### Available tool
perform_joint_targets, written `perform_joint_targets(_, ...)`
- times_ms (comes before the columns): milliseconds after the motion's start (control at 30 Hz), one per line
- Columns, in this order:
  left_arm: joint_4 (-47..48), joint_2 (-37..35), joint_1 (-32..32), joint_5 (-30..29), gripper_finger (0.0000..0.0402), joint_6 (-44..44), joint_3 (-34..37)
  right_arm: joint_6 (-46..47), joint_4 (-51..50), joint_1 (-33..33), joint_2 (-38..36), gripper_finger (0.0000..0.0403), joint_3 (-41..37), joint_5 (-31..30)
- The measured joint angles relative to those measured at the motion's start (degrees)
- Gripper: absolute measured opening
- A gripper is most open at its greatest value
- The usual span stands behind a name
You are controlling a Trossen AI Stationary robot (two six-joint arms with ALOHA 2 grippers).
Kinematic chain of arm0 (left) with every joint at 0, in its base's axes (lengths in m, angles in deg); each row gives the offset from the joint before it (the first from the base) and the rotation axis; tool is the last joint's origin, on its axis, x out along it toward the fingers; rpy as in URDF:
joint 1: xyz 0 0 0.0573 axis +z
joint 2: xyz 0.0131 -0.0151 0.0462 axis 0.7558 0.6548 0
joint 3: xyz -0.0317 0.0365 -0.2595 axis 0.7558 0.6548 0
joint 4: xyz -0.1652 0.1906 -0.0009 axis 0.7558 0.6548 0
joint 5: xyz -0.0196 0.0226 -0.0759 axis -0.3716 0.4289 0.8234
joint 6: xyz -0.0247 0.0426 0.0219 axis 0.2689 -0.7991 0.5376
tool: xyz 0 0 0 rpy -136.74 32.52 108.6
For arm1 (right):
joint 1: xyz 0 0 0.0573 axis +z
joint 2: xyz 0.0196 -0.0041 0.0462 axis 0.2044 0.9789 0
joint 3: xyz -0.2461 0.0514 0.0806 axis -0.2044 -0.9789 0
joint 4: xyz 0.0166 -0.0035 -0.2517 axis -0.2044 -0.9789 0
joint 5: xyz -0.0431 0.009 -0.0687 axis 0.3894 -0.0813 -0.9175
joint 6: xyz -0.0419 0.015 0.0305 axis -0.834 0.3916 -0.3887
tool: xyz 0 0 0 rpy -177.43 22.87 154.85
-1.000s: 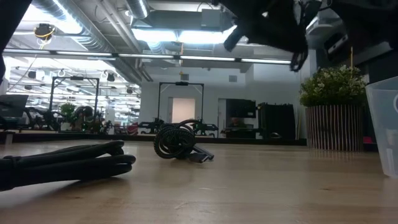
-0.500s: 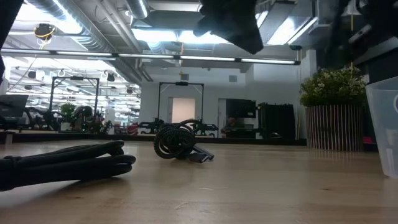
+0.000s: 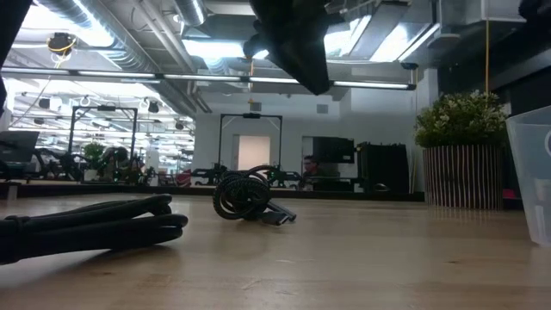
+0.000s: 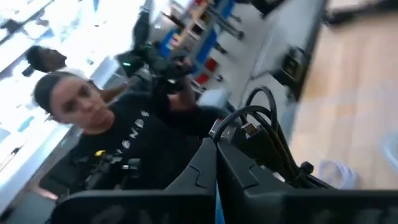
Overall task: Pick and place USB-C Cables
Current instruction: Put the bottom left black charger cable into the transparent bin
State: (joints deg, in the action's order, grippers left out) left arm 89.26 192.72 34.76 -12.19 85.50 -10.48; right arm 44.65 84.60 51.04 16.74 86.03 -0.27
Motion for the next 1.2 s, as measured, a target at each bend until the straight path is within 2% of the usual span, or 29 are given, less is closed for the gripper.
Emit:
perform_joint_targets(233, 0.0, 0.0, 0.0, 0.0, 0.0047, 0.2, 0.0, 1.0, -1.9, 3.1, 0.0, 0.0031, 0.0, -5.9)
perform_joint_targets(567, -0.2, 0.0, 0.0, 0.0, 0.0044, 1.5, 0.0, -0.7, -2.0, 3.1, 0.0, 0.0036, 0.0, -6.6)
perform_joint_targets(700, -0.2, 0.0, 0.0, -0.1, 0.0044, 1.5, 0.0, 1.0, -4.0, 3.0, 0.0, 0.0036, 0.0, -10.1)
perform_joint_targets(867, -0.2, 0.0, 0.0, -0.1, 0.0044, 1.5, 0.0, -3.0, -3.9, 2.5, 0.0, 0.0035, 0.0, -10.5)
perform_joint_targets(1100, -0.2, 0.0, 0.0, -0.2, 0.0044, 1.6, 0.0, 4.2, -3.4, 2.6, 0.0, 0.0035, 0.0, -9.0)
perform_joint_targets(1200, -0.2, 0.0, 0.0, -0.2, 0.0044, 1.6, 0.0, 4.3, -3.5, 3.2, 0.0, 0.0035, 0.0, -8.6)
